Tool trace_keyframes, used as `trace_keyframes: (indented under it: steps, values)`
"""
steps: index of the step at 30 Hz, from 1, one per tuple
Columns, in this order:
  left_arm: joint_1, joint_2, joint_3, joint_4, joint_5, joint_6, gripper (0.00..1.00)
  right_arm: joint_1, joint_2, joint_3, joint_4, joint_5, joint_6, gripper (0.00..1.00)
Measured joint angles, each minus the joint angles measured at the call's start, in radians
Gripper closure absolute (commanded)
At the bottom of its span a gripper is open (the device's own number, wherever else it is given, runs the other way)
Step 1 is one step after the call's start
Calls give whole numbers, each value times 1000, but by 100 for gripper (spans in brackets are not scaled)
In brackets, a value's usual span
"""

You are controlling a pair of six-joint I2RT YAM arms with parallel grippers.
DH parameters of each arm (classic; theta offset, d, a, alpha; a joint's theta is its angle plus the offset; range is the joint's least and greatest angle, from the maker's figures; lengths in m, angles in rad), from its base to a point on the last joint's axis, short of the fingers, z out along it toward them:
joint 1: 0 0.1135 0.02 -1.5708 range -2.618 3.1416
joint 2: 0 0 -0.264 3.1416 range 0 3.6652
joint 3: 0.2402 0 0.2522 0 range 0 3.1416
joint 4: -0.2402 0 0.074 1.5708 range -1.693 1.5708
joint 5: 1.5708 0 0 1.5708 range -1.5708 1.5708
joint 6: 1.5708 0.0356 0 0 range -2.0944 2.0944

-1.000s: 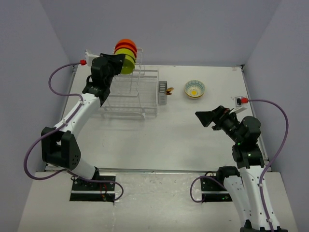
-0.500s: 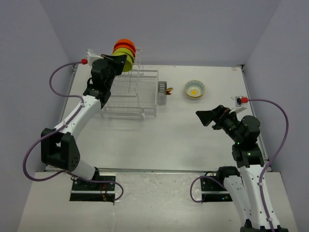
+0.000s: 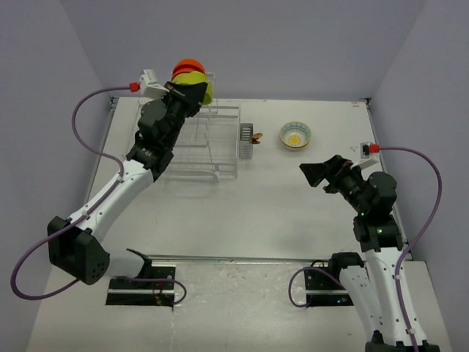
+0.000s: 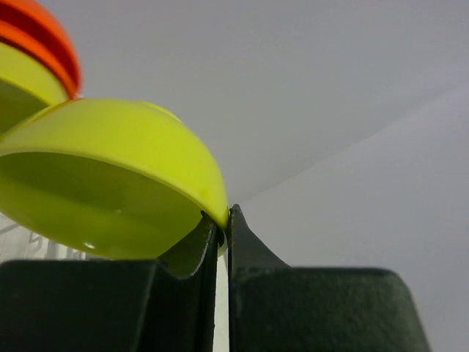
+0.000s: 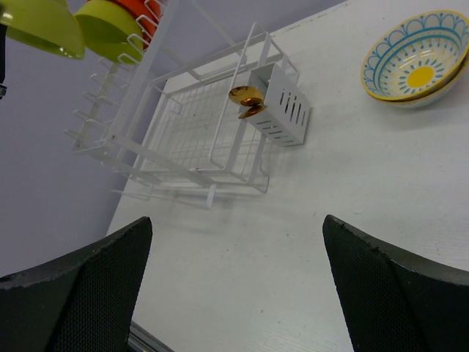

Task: Unload the bowls from the dish rack

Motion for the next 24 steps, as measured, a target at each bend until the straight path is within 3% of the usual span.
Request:
trace_keyframes:
  steps: [2, 7, 9, 11, 16, 22, 24]
  values:
    - [-71, 23, 51, -21, 19, 110, 100, 0, 15, 29, -18, 19, 1, 1]
    - [-310, 266, 438, -178, 216, 541, 100, 0, 31, 166, -111, 133, 3, 1]
    - [-411, 338, 521, -264, 259, 732, 100, 0, 26, 237, -161, 214, 0, 1]
    - [-499, 373, 521, -359, 275, 926, 100, -2, 30, 321, -220, 270, -22, 1]
    - [-686, 463, 392, -528, 299, 1199, 100, -4, 114, 489, -291, 337, -79, 2]
    - [-691, 495, 302, -650, 329, 1364, 100, -4, 234, 490, -406, 303, -151, 9]
    - [-691, 494, 303, -655, 352, 1422, 100, -4, 301, 490, -435, 278, -172, 18]
